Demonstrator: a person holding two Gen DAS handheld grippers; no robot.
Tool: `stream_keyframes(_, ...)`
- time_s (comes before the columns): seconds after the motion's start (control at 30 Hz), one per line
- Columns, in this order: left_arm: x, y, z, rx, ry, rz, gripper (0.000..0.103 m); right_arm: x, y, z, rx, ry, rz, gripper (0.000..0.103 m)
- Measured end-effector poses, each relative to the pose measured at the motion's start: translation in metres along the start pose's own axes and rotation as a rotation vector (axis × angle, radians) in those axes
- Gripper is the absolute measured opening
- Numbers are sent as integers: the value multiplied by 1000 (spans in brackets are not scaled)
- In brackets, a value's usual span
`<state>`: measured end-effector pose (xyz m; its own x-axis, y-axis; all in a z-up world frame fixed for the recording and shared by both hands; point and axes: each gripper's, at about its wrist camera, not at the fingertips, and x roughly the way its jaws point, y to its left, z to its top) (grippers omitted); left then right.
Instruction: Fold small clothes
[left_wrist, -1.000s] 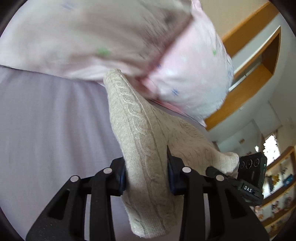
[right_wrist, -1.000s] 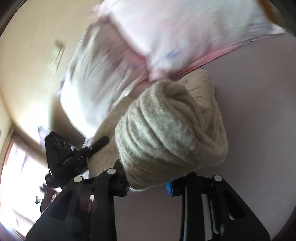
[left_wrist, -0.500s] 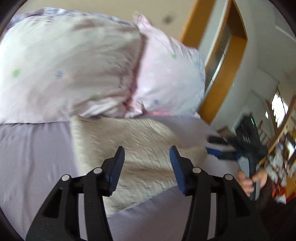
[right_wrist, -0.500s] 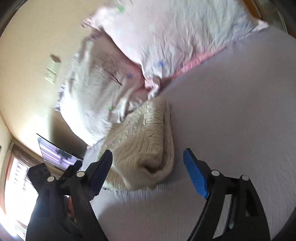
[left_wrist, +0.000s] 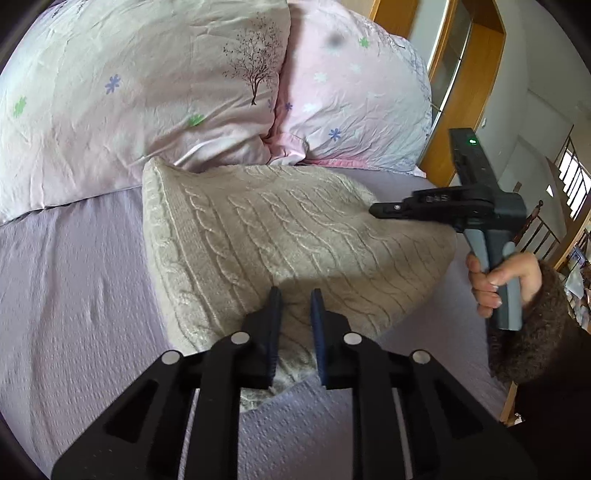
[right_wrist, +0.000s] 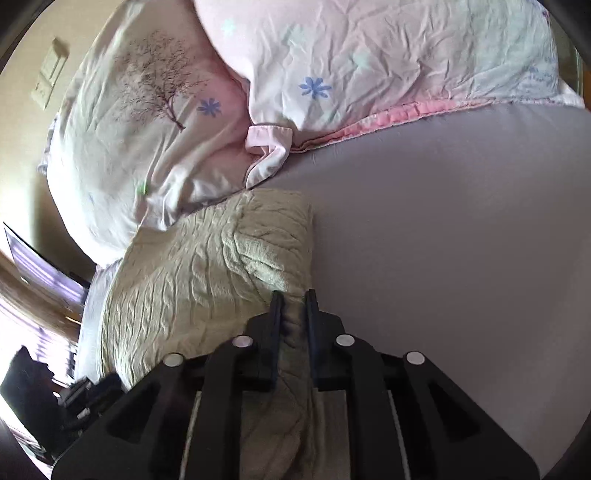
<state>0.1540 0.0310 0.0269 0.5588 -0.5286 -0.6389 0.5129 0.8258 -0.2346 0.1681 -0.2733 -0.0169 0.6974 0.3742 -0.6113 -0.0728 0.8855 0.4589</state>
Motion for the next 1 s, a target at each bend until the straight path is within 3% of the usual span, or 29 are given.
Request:
stream_keyframes(0.07, -2, 1, 1, -11, -12, -27, 27, -28, 6, -4, -20, -68, 6, 29)
stream_keyframes(0.13, -4, 1, 1, -22, -18, -53, 34, -66, 14, -15, -31, -162, 98, 69)
stream_keyframes(0.2, -4, -3, 0, -12, -21, -53, 39, -82, 29, -27, -75, -183, 191, 71)
stream_keyframes(0.27, -3, -7, 0, 3, -23, -45, 43, -77, 42, -42, -124, -112, 245, 71)
stream_keyframes(0.3, -3, -9, 0, 6, -23, -40, 44, -67, 44, -49, -134, -66, 231, 71)
stream_keyframes(0.4, -12, -12, -1, -16, -28, -35, 51, -13, 34, -63, -115, 105, 84, 67)
stream_keyframes(0.43, -17, -13, -3, -30, -31, -38, 55, -19, 32, -65, -112, 63, 97, 67)
stream_keyframes(0.5, -36, -14, -10, -70, -46, -26, 74, -40, 37, -65, -127, 20, 119, 67)
stream_keyframes(0.57, -52, -14, -19, -111, -53, 25, 86, -65, 39, -69, -155, -56, 129, 80)
stream_keyframes(0.6, -57, -12, -25, -142, -49, 64, 94, -76, 41, -74, -176, -94, 102, 98)
stream_keyframes(0.63, -60, -11, -29, -164, -41, 92, 96, -84, 42, -78, -196, -123, 66, 102)
stream_keyframes(0.7, -60, -8, -39, -221, 0, 168, 97, -93, 48, -88, -234, -149, -8, 102)
stream_keyframes(0.77, -54, -8, -46, -257, 61, 248, 97, -90, 48, -96, -250, -116, -107, 102)
stream_keyframes(0.9, -40, -15, -51, -240, 147, 413, 101, -70, 53, -112, -297, -48, -347, 102)
stream_keyframes(1.0, -32, -13, -54, -251, 187, 428, 101, -55, 47, -124, -302, 2, -363, 102)
